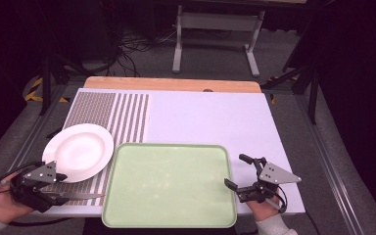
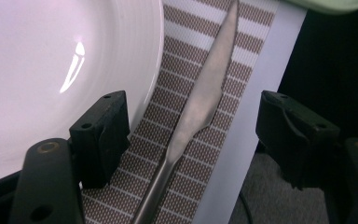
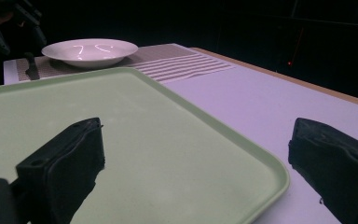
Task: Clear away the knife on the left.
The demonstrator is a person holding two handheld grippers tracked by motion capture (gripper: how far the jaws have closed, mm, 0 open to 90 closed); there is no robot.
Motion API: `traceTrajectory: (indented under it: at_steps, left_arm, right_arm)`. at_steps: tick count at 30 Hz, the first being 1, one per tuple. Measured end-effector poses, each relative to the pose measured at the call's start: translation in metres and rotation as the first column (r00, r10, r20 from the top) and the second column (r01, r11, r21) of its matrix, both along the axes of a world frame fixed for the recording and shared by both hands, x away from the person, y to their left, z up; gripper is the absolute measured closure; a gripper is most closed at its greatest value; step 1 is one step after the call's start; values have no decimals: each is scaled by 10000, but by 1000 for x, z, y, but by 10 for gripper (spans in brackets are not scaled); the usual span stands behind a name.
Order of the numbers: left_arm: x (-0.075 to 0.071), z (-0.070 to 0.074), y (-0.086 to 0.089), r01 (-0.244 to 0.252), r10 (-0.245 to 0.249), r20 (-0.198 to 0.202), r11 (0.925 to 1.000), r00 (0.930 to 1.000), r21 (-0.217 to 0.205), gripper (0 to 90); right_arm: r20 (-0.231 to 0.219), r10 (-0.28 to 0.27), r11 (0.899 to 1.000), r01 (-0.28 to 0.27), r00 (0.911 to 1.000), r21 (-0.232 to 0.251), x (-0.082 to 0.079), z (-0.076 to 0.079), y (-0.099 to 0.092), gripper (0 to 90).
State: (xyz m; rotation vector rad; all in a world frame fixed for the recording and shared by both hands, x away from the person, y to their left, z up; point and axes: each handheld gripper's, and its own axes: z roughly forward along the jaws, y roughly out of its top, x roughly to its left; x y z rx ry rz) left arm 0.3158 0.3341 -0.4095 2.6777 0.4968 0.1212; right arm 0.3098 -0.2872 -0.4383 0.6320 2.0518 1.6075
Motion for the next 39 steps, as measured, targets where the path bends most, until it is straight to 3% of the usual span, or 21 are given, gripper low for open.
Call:
traceTrajectory:
  at_steps: [1, 7, 10, 19, 22, 26, 33, 39]
  left_arm:
    - [1, 0, 1, 79, -78, -18, 9996, 10000, 259, 268]
    - [6, 3, 4, 352, -316, -497, 9966, 9983, 739, 319]
    - [7, 2, 5, 443, -387, -501, 9924, 9980, 1151, 330]
    - [5, -1, 8, 778, -670, -683, 9823, 9954, 1703, 387]
    - [6, -5, 9, 872, -746, -796, 9818, 9940, 1689, 398]
    - [9, -11, 8, 1156, -970, -974, 9711, 9905, 2086, 429]
    - [16, -14, 6, 1708, -1483, -1117, 9579, 9826, 2307, 467]
    - [22, -13, 4, 2412, -2168, -1164, 9306, 9693, 2755, 553]
  right_arm:
    - [-11, 8, 10000, -8, 10000, 5, 0, 0, 0, 38]
    - [-49, 3, 10000, -3, 10000, -46, 0, -1, 1, 38]
    - [-45, -3, 10000, 3, 10000, -46, 0, -1, 1, 38]
    - [-24, 49, 10000, -49, 10000, -62, 0, -1, 1, 38]
    - [-29, 60, 10000, -60, 10000, -64, 0, -1, 1, 38]
    - [-19, 47, 10000, -47, 10000, -79, -1, -1, 1, 38]
    - [15, -44, 9999, 45, 10000, -143, -4, -1, -1, 38]
    - [-1, -155, 9997, 155, 9999, -192, -7, -2, -5, 38]
